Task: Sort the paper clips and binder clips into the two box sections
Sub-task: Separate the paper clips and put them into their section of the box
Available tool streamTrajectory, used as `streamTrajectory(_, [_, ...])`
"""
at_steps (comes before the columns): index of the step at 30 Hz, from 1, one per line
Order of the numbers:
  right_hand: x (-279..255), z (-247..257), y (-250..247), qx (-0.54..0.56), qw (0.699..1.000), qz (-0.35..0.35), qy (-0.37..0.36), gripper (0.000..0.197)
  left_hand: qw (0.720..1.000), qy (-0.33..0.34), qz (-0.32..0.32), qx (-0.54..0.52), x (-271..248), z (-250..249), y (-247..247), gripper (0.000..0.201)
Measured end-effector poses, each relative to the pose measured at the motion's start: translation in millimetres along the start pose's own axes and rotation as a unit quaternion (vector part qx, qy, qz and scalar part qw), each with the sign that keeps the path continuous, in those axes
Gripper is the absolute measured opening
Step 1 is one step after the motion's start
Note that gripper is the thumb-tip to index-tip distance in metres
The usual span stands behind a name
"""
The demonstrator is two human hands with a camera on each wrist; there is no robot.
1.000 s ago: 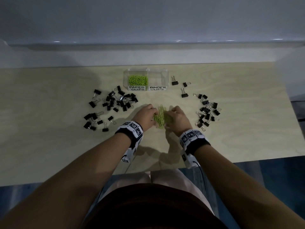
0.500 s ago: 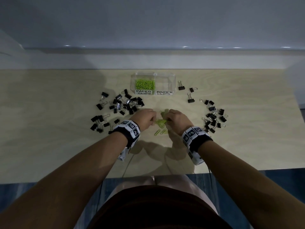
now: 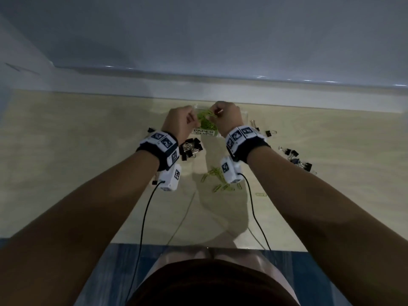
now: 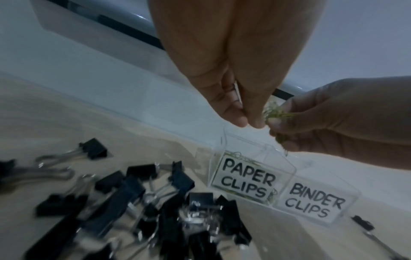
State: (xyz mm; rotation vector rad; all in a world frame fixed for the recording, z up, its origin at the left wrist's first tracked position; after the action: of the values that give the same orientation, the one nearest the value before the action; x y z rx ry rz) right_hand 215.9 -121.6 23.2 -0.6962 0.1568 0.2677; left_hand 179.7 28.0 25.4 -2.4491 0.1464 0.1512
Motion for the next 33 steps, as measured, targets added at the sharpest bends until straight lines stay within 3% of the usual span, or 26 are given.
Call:
streamTrajectory(3, [10.4,0.2,11.4,-0.074,0.997,0.029,0.021,0.017,0.998,-0.019,-0.013,0.063,18.0,-1.7,5.9,0.003])
streamTrajectory(5, [8.8,-3.9,8.6,-0.101,0.994,0.039,0.015,0.027,0.994,-0.028,0.018,0.107,25.5,-4.6,17.0,0.011])
streamTrajectory(10, [-29.8,-33.0,-23.6,-0.079,0.992,-0.006,-0.102,0.022,0.984,0.025,0.059,0.168,6.5,-14.7,36.2,0.021])
streamTrajectory(13, [-59.3,-70.2,-18.8,-0.155,0.982,0.095,-0.053,0.031,0.971,0.056,0.160,0.170,-35.0,-11.6,62.2,0.029])
streamTrajectory(15, [-78.5,-86.3,-5.6,-0.221,0.956,0.186,-0.041,0.049,0.950,0.035,0.255,0.180,-63.3,1.1,85.5,0.052])
streamTrajectory(17, [-95.4,-88.9,7.5,-0.258,0.934,0.237,-0.070,0.064,0.932,0.030,0.284,0.223,-80.5,11.6,103.8,0.081])
streamTrajectory(19, [-106.1,-88.7,17.1,-0.297,0.917,0.254,-0.084,0.073,0.930,0.029,0.269,0.250,-88.2,13.2,115.2,0.093])
streamTrajectory(23, [-121.7,-95.5,22.9,-0.324,0.910,0.246,-0.083,0.078,0.941,0.029,0.233,0.243,-90.6,6.5,128.0,0.070])
streamTrajectory(28, [-136.1,-98.4,22.7,-0.200,0.964,0.165,-0.061,0.033,0.959,0.022,0.224,0.174,-82.8,7.6,130.5,0.021])
streamTrajectory(30, [-139.6,-95.1,25.0,-0.189,0.968,0.151,-0.060,0.022,0.956,0.019,0.233,0.178,-81.0,7.2,130.1,0.015])
streamTrajectory(33, [-139.1,-91.1,29.1,-0.217,0.962,0.160,-0.047,0.025,0.948,0.031,0.243,0.201,-79.3,6.4,131.0,0.013])
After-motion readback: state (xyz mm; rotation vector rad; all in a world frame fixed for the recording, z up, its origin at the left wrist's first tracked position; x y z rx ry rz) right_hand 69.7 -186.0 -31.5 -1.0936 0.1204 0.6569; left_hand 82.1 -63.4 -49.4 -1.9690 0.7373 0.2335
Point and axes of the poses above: each hand's wrist, its own x-axis towards the middle knuckle, its own y-axis out of the palm, z = x × y, the point moved 5 cm from there along x, towards the middle knuckle, and after that the axes turned 5 degrees about z, right-handed, at the moved point
